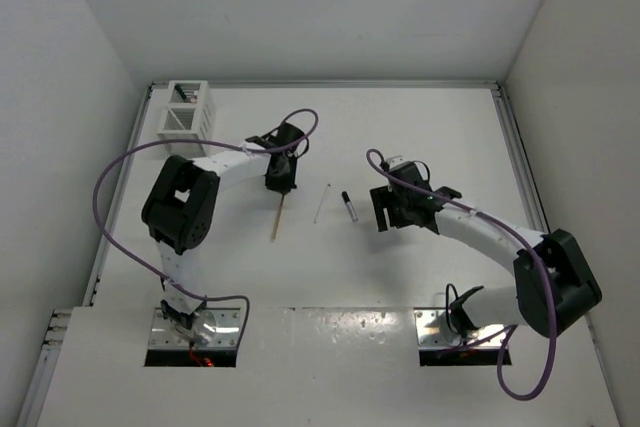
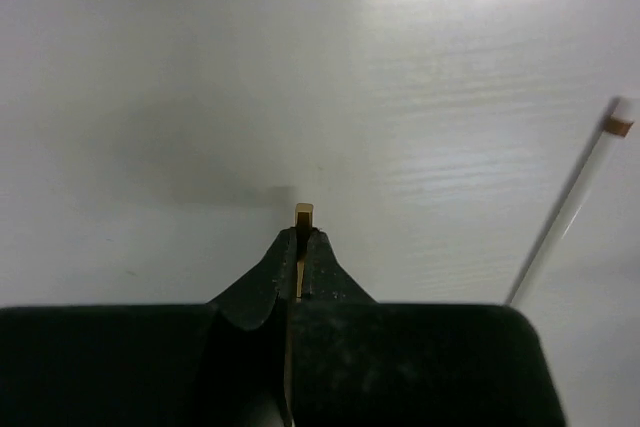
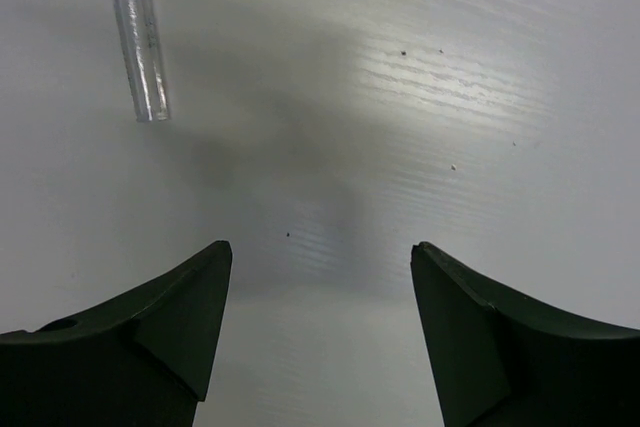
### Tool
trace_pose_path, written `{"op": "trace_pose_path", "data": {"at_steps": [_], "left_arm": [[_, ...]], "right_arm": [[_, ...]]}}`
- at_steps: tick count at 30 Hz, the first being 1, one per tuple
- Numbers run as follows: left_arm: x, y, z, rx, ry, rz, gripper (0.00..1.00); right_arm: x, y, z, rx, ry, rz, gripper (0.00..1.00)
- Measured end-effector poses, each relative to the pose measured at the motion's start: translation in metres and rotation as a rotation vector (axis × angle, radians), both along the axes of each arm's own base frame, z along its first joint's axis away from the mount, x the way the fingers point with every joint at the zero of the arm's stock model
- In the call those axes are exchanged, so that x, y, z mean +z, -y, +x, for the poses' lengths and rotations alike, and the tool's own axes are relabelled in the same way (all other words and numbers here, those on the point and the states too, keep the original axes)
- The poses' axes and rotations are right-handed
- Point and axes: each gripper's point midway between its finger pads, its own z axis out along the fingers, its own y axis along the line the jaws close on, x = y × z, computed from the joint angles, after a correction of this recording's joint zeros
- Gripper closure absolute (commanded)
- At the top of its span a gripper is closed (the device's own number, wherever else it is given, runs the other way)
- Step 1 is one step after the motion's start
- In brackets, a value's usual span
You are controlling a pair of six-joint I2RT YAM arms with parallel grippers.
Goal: Organize the makeup
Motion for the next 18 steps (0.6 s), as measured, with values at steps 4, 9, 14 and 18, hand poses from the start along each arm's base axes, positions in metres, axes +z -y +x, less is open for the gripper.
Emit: {"op": "trace_pose_path", "data": {"at_steps": [4,9,14,18], "left_arm": [[0.055,-0.016,0.036,-0.036,0.123,-0.020,1.00],[0.208,-0.057,0.085,-0.041,0.578,-0.085,1.00],[0.361,-0.168,0.107,0.137,1.093,0.026,1.00],[0.406,-0.255,0.113,0.298,1.307,0.149,1.00]], "right_arm": [[0.004,-0.013,0.011,0.042,0.010,0.028,0.27],[0.009,-0.032,0.025,0.099,0.016,0.069,0.27],[0.012,-0.045,0.037,0.138,0.013,0.090,0.27],[0.015,-0.055,0.048,0.157,0.015,0.106,0.27]]}}
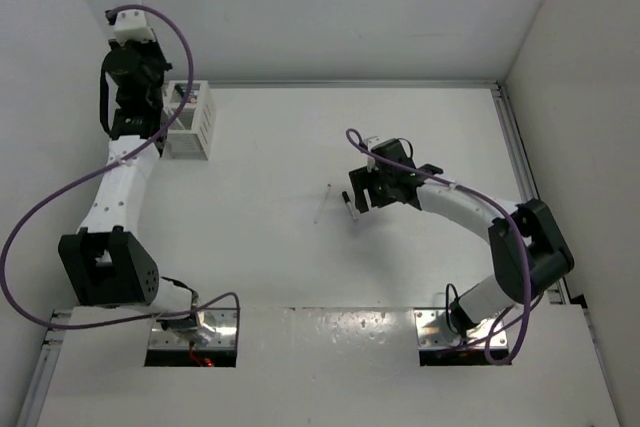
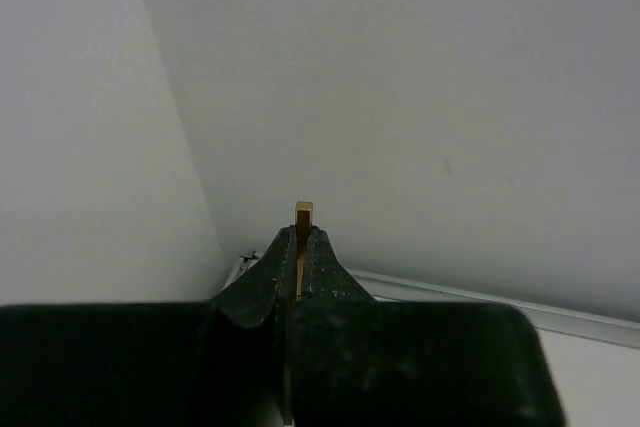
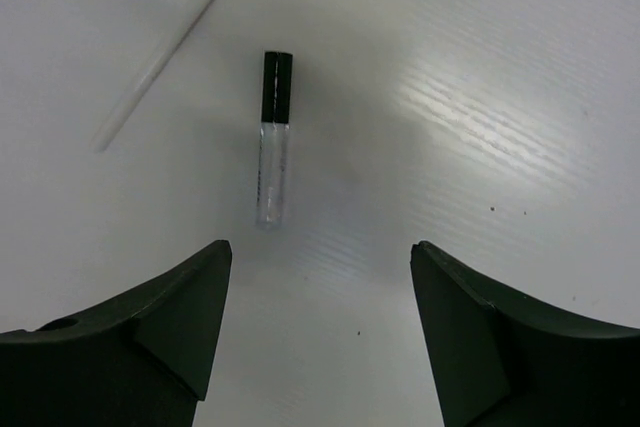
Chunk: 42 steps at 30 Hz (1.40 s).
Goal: Organize the makeup
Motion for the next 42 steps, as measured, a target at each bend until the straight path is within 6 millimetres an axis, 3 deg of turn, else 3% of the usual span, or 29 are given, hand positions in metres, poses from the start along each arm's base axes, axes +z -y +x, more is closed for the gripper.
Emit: {"op": "trace_pose_path", "data": {"at_steps": [3,10,14,17,20,25,29,34,37,39,42], "left_arm": [[-0.015,-0.030,0.016,0.043,0.036,0.002,1.00],[-0.111,-0.061,0.071,-0.001,-0.055,-0.098,1.00],[-0.155,-0.069,0.091,-0.037,-0.107,-0.164,1.00],[-0.171,-0.067,0.095,-0.066,-0.131,-0.203,1.00],[-0.175,-0.062,0.095,-0.090,-0.131,-0.231,1.00],[-0.198,-0.056,0.089,-0.107,-0.188,-0.255,0.65],[-0.206,-0.054,0.087,-0.114,-0.223,-0.251,0.50],[-0.205,-0.052,0.079,-0.116,-0.264,-0.240,0.47],[-0.183,-0.045,0.072,-0.136,-0.270,-0.189,0.50],[-0.158,-0.036,0.068,-0.160,-0.258,-0.128,0.57],[-0.124,0.003,0.056,-0.254,-0.258,-0.026,0.58]], "right_arm": [[0.004,-0.008,0.011,0.009,0.001,0.008,0.27],[0.020,-0.024,0.040,0.017,0.023,0.011,0.27],[0.023,-0.030,0.052,0.020,0.015,-0.003,0.27],[0.023,-0.031,0.054,0.022,0.003,-0.016,0.27],[0.022,-0.030,0.054,0.021,-0.010,-0.024,0.27],[0.017,-0.028,0.050,0.024,-0.031,-0.039,0.27],[0.016,-0.026,0.049,0.028,-0.038,-0.048,0.24],[0.016,-0.027,0.050,0.029,-0.031,-0.045,0.24],[0.014,-0.025,0.047,0.031,-0.026,-0.044,0.24],[0.013,-0.022,0.041,0.032,-0.027,-0.046,0.24],[0.011,-0.016,0.033,0.029,-0.021,-0.046,0.24]]}}
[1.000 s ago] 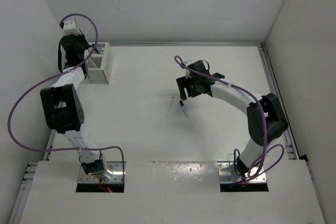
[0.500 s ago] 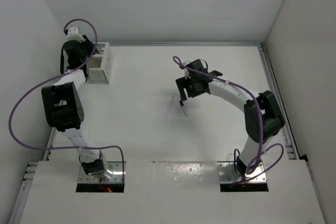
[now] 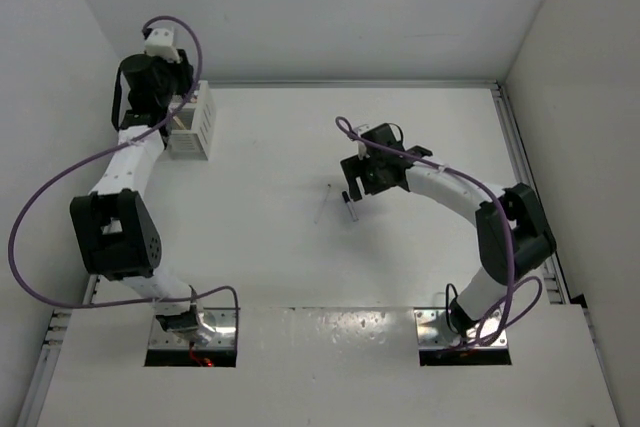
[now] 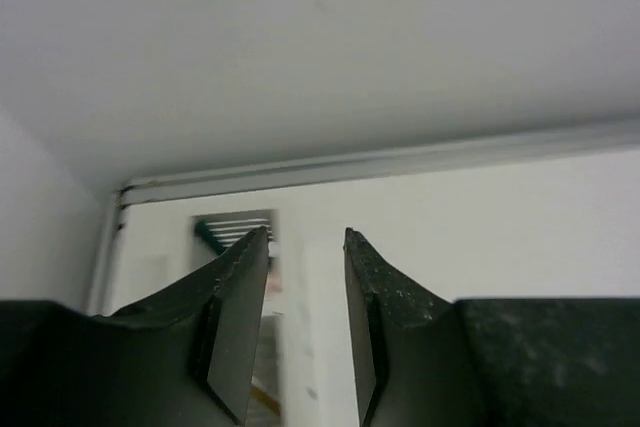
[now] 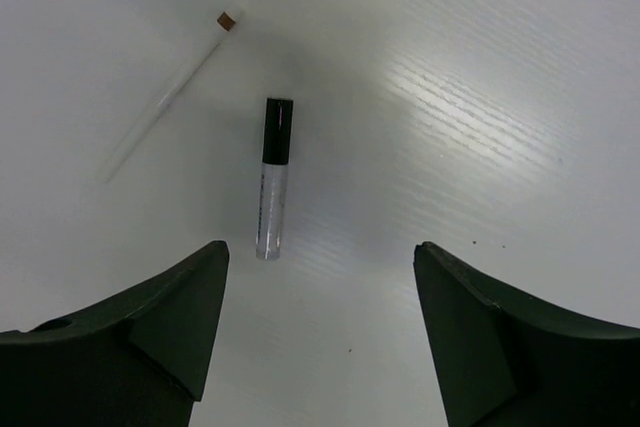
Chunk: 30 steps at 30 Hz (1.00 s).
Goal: Organize the makeup
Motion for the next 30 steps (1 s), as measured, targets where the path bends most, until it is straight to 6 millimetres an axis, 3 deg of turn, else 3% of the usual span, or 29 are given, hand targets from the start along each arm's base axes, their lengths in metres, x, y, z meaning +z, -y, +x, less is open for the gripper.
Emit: {"op": "trace_pose_path", "data": {"at_steps": [2,3,5,6,8,10,11,16,20,30], "left_arm": [[0.011,0.045,-0.015,-0.108,-0.001,0.050,0.58],[0.011,0.071,-0.026,-0.169,-0.005,0.072,0.53],[-0.007,0.133,-0.058,-0.324,-0.037,0.119,0.46],[-0.025,0.168,-0.079,-0.418,-0.074,0.137,0.41],[-0.065,0.226,-0.115,-0.581,-0.166,0.145,0.40],[-0.115,0.268,-0.145,-0.710,-0.303,0.149,0.38],[-0.137,0.280,-0.155,-0.741,-0.374,0.149,0.37],[-0.214,0.315,-0.180,-0.795,-0.601,0.188,0.36],[-0.253,0.333,-0.188,-0.775,-0.720,0.250,0.36],[-0.267,0.348,-0.159,-0.687,-0.738,0.294,0.40]], "right_arm": [[0.000,0.005,-0.008,-0.006,0.002,0.001,0.24],[0.001,0.008,-0.012,-0.010,0.007,0.004,0.24],[0.001,0.013,-0.021,-0.022,0.012,0.009,0.24],[0.000,0.017,-0.026,-0.029,0.011,0.007,0.24],[-0.003,0.022,-0.033,-0.047,0.005,0.007,0.24],[-0.007,0.029,-0.041,-0.067,-0.003,0.002,0.24],[-0.009,0.033,-0.045,-0.082,-0.006,-0.003,0.24],[-0.016,0.058,-0.064,-0.147,-0.001,-0.030,0.24],[-0.016,0.076,-0.076,-0.188,0.025,-0.044,0.24],[-0.024,0.095,-0.093,-0.238,0.035,-0.053,0.24]]}}
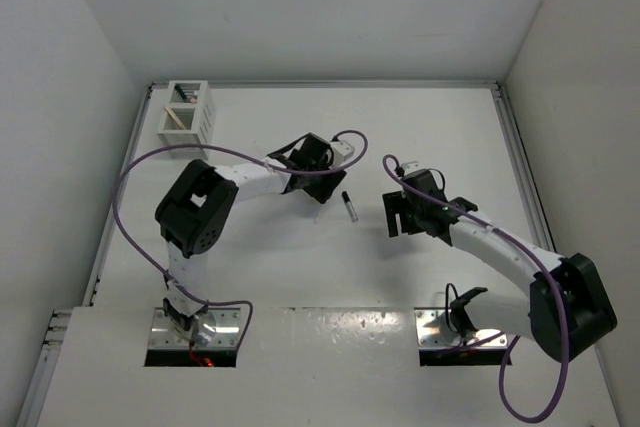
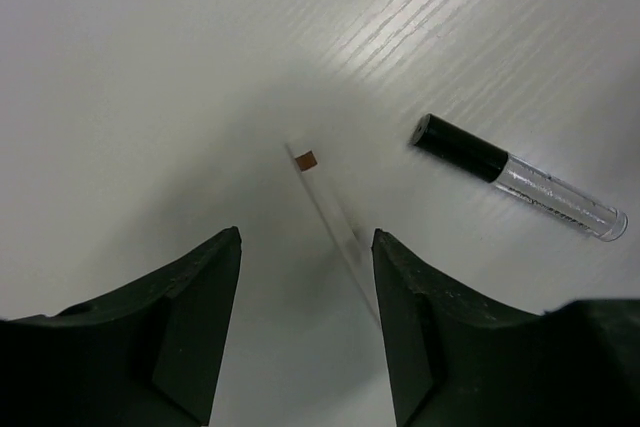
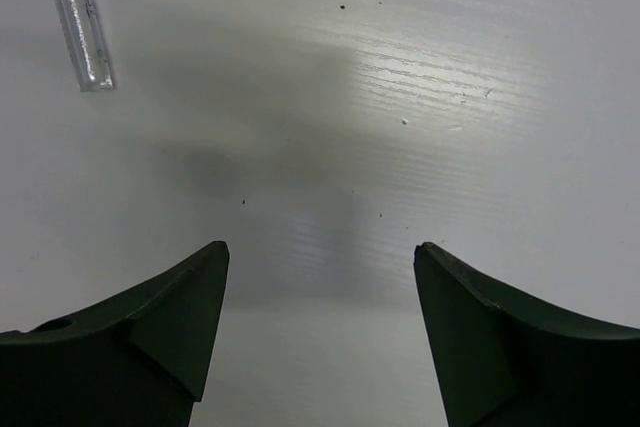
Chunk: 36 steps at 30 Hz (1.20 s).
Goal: Organize the makeup
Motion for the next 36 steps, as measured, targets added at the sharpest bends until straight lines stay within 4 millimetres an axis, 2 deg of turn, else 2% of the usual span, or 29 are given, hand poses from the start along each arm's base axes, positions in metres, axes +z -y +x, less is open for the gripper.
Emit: {"op": "trace_pose_path", "data": {"at_steps": [5,8,9,10,12,13,14,22,27,29,31,32,36], "left_arm": [[-0.018,0.004,-0.011,-0.023,-0.032,0.051,0.40],[-0.018,0.006,-0.012,-0.024,-0.021,0.062,0.55],[-0.018,0.006,-0.012,-0.023,-0.020,0.063,0.62],[-0.019,0.007,-0.013,-0.023,-0.019,0.065,0.76],[-0.019,0.006,-0.012,-0.020,-0.016,0.070,0.86],[-0.019,0.006,-0.012,-0.021,-0.015,0.071,0.95],[-0.019,0.006,-0.012,-0.020,-0.017,0.070,0.99],[-0.018,-0.011,0.000,0.012,-0.043,0.045,1.00],[-0.013,-0.030,0.003,-0.006,-0.170,-0.094,1.00],[0.003,-0.040,0.006,-0.020,-0.208,-0.192,1.00],[0.032,-0.044,0.014,-0.046,-0.201,-0.294,1.00],[0.050,-0.045,0.020,-0.063,-0.184,-0.345,1.00],[0.142,-0.042,0.047,-0.143,-0.032,-0.549,1.00]], "right_arm": [[0.000,0.000,0.000,0.000,0.000,-0.001,0.24],[-0.001,0.002,0.000,-0.001,-0.003,-0.005,0.24],[-0.001,0.002,0.000,-0.002,-0.004,-0.005,0.24],[-0.002,0.002,0.000,-0.002,-0.005,-0.006,0.24],[-0.002,0.003,0.001,-0.004,-0.007,-0.007,0.24],[-0.002,0.003,0.001,-0.004,-0.008,-0.008,0.24],[-0.003,0.004,0.001,-0.005,-0.008,-0.008,0.24],[-0.006,0.005,0.000,-0.002,-0.020,-0.018,0.24],[-0.005,0.004,0.002,0.004,-0.020,-0.017,0.24],[-0.003,0.003,0.004,0.011,-0.016,-0.016,0.24],[-0.002,0.001,0.006,0.020,-0.014,-0.005,0.24],[-0.001,0.000,0.007,0.025,-0.010,0.000,0.24],[0.010,-0.010,0.018,0.059,0.023,0.037,0.24]]}}
